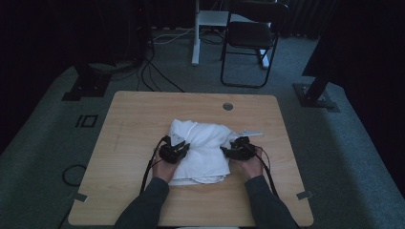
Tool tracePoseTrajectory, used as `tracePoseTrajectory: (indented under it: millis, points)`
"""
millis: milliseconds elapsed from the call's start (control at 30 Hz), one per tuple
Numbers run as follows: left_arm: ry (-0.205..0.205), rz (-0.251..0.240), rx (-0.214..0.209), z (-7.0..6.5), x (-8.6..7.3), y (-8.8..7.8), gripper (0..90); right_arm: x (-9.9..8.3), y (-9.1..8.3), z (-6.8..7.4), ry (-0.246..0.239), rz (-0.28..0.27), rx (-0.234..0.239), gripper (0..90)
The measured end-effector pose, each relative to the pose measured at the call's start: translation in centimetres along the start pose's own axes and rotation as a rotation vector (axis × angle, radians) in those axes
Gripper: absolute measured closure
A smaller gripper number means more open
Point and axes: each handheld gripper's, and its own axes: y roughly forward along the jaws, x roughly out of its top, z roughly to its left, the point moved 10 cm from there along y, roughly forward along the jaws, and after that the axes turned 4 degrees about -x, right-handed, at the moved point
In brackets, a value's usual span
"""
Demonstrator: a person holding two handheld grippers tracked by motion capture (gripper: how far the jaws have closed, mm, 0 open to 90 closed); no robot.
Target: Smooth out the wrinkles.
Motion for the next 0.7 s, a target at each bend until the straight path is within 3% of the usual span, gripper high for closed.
tracePoseTrajectory:
  millis: [33, 67, 100, 167, 233, 300, 333, 400, 433, 467, 500, 567, 633, 700]
  points:
    - [0.001, 0.000, -0.001, 0.0, 0.0, 0.0, 73.9, -0.4, 0.5, 0.2, -0.015, 0.013, 0.001, 76.4]
    - [0.000, -0.001, -0.001, 0.0, 0.0, 0.0, 73.9, -0.7, 0.8, 0.3, -0.015, 0.034, 0.011, 86.6]
    - [0.000, -0.002, -0.002, 0.0, 0.0, 0.0, 73.9, -1.0, 0.8, 0.2, -0.016, 0.050, -0.003, 89.4]
    - [0.000, -0.004, -0.002, 0.0, 0.0, 0.0, 73.9, -1.4, 0.1, -0.8, -0.042, 0.066, -0.063, 89.9]
    - [-0.001, -0.006, -0.002, 0.0, 0.0, 0.0, 73.8, -2.2, -1.1, -2.4, -0.018, 0.069, -0.118, 89.8]
    - [0.001, -0.006, 0.001, -0.1, 0.0, 0.0, 73.6, -2.5, -1.7, -3.2, -0.008, 0.064, -0.136, 89.7]
    - [0.005, -0.003, 0.012, -0.2, 0.1, 0.0, 73.6, -2.7, -2.2, -3.6, 0.020, 0.063, -0.127, 89.2]
    - [-0.008, -0.001, 0.012, -0.1, 0.1, -0.1, 73.1, -2.4, -3.4, -5.3, 0.023, 0.043, -0.244, 70.2]
    - [-0.017, -0.004, -0.002, 0.0, 0.3, -0.3, 72.3, -2.1, -3.7, -5.3, 0.039, 0.024, -0.238, 59.9]
    - [-0.041, -0.012, -0.020, -0.1, 0.6, -0.4, 70.0, -1.3, -4.2, -4.7, 0.048, -0.027, -0.186, 55.0]
    - [-0.082, -0.029, -0.054, -0.1, 1.1, -1.0, 66.2, -0.8, -4.5, -4.0, 0.040, -0.060, -0.154, 51.8]
    - [-0.101, -0.073, -0.062, -0.2, 2.2, -2.3, 57.1, 0.2, -5.3, -1.8, -0.016, -0.114, -0.104, 45.6]
    - [-0.083, -0.129, -0.074, -0.9, 3.3, -4.2, 54.0, 0.8, -5.5, 0.9, -0.060, -0.150, -0.022, 43.7]
    - [-0.039, -0.145, -0.078, -1.7, 3.3, -6.0, 52.1, 0.7, -5.0, 3.2, -0.114, -0.149, 0.018, 41.9]
